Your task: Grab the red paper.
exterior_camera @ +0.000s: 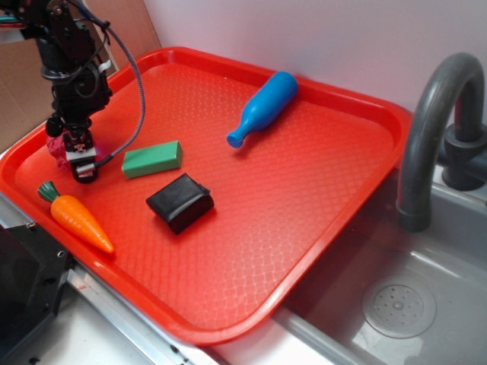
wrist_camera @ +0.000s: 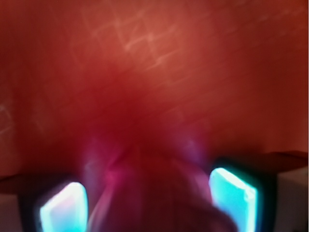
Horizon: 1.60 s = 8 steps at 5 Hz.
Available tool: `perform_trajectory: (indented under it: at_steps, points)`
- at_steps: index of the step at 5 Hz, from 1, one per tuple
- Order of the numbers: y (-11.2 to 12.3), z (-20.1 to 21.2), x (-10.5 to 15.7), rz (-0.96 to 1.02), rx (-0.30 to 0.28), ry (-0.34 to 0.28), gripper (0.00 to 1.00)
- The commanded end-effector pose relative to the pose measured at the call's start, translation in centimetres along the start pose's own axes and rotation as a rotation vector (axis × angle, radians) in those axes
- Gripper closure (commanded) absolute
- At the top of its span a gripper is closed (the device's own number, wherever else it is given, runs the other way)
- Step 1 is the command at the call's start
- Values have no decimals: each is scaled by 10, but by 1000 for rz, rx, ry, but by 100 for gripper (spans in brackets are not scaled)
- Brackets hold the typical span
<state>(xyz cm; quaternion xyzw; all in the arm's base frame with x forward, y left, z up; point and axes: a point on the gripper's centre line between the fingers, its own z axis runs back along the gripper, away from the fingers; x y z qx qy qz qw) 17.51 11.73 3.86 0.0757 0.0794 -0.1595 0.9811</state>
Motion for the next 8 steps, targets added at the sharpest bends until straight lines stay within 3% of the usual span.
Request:
perform_trajectory:
  at_steps: [1,2,3,4,5,6,7,8]
  points:
    - [9,8,-1,34,3,-42,100]
    - [11,16,-3,40,2,-53,100]
    - [15,44,-3,89,3,-102,100]
    - [11,98,-1,306,46,-183,100]
    - [-9,150,-2,459,39,-272,100]
    - [-29,194,-2,570,-96,-348,100]
    - [-33,218,-1,611,-177,-401,100]
    - [-22,208,2,576,-253,-433,100]
